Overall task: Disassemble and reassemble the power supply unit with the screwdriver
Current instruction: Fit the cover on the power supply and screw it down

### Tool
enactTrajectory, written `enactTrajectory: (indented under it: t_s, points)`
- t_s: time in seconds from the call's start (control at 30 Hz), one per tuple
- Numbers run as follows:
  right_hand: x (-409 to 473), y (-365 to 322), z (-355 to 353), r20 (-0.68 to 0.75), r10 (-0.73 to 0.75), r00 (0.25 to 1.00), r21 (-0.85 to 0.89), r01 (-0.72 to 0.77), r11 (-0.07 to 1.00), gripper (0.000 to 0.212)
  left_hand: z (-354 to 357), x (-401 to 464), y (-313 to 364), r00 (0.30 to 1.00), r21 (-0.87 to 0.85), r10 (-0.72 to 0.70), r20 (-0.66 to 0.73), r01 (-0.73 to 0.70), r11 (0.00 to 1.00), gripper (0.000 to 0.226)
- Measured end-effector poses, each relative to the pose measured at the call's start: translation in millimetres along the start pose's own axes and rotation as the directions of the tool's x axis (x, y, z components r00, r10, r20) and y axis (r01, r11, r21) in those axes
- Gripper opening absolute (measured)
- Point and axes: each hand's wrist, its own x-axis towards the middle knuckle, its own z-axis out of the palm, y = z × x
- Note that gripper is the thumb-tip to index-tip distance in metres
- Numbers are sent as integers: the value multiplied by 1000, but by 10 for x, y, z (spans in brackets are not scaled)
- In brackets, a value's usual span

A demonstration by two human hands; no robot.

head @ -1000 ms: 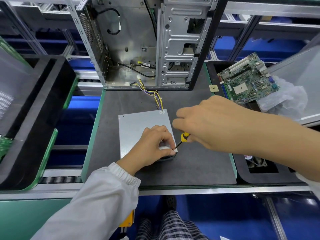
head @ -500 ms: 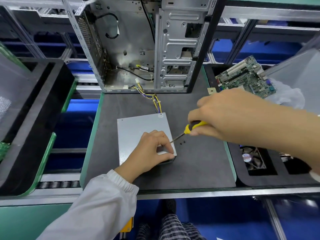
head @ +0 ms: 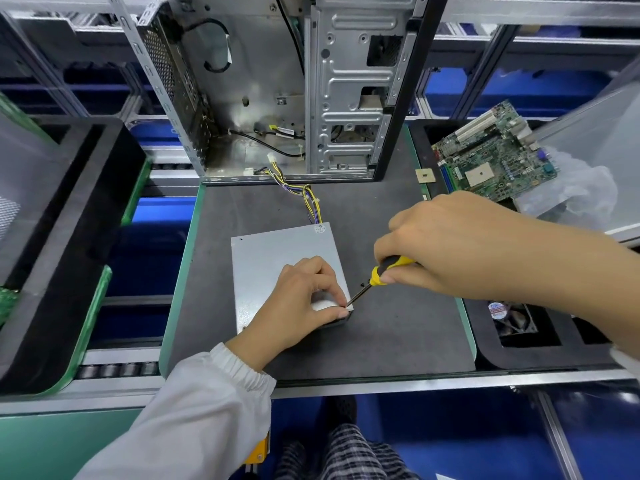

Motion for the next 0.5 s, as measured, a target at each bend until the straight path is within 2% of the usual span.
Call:
enactTrajectory:
  t_s: [0.17, 0.5]
  points:
    - [16, -9, 12, 5, -3, 1000, 30, 3, 1000, 31, -5, 0, -7, 1000, 6, -10, 17, 10, 1000, 9]
    - [40, -55, -2, 12, -6, 1000, -35, 6, 999, 30, -9, -10, -9, 1000, -9, -10, 18, 10, 1000, 8]
